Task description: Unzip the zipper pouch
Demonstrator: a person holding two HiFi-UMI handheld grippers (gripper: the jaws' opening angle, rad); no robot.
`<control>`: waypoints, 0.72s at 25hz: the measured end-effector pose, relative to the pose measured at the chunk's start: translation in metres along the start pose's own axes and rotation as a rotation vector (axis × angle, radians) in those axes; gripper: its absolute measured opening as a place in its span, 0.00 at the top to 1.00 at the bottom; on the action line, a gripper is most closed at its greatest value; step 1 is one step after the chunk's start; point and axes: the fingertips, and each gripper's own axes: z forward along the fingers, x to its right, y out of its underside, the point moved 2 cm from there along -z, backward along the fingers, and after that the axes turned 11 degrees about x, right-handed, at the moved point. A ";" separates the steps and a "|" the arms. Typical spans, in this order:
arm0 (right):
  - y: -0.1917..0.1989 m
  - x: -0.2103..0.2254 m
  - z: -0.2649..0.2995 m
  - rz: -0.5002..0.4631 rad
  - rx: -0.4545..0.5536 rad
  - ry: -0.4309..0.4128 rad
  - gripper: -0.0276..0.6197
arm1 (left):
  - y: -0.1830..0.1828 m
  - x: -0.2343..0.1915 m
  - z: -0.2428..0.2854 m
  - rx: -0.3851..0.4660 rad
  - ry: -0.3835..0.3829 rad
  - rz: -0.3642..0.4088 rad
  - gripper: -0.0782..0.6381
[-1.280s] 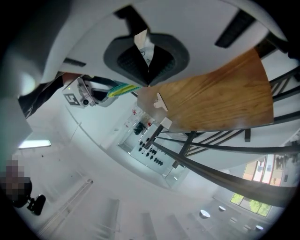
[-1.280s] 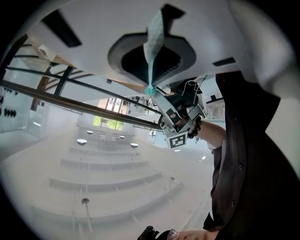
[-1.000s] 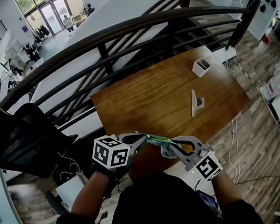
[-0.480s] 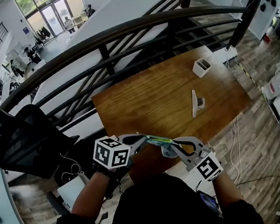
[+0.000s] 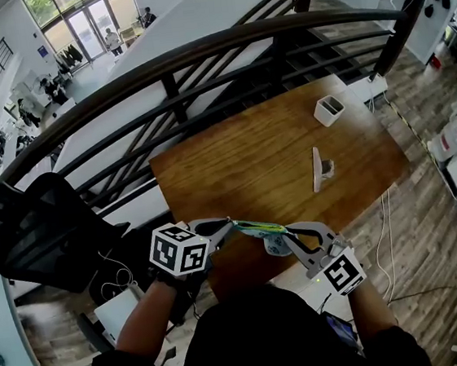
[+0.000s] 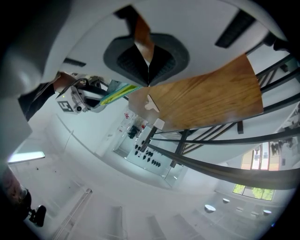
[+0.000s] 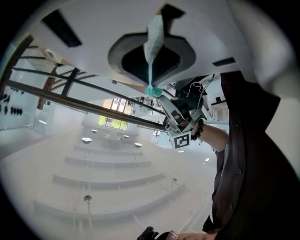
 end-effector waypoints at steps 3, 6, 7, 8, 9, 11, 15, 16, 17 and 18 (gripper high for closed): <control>0.002 0.005 -0.003 0.009 0.000 0.019 0.95 | 0.001 -0.005 -0.002 -0.008 -0.018 0.013 0.87; 0.002 0.008 -0.004 0.018 0.000 0.032 0.95 | 0.003 -0.008 -0.004 -0.012 -0.024 0.020 0.87; 0.001 0.008 -0.003 0.016 0.000 0.032 0.95 | 0.003 -0.009 -0.005 -0.013 -0.026 0.024 0.87; 0.000 0.007 -0.002 0.013 -0.001 0.030 0.95 | 0.003 -0.009 -0.005 -0.013 -0.028 0.027 0.87; -0.001 0.006 -0.001 0.003 -0.005 0.024 0.95 | 0.003 -0.010 -0.006 -0.012 -0.029 0.027 0.87; -0.001 0.006 0.000 -0.007 -0.013 0.017 0.95 | 0.003 -0.013 -0.007 -0.006 -0.034 0.017 0.87; 0.001 0.009 0.001 -0.003 -0.015 0.023 0.95 | 0.002 -0.023 -0.009 -0.005 -0.059 0.022 0.87; 0.001 0.010 0.000 -0.003 -0.016 0.024 0.95 | 0.002 -0.025 -0.009 -0.005 -0.062 0.021 0.87; 0.002 0.011 0.000 -0.001 -0.017 0.026 0.95 | 0.002 -0.026 -0.009 -0.004 -0.064 0.017 0.87; 0.001 0.012 0.000 0.000 -0.017 0.027 0.95 | 0.002 -0.026 -0.009 -0.002 -0.065 0.011 0.87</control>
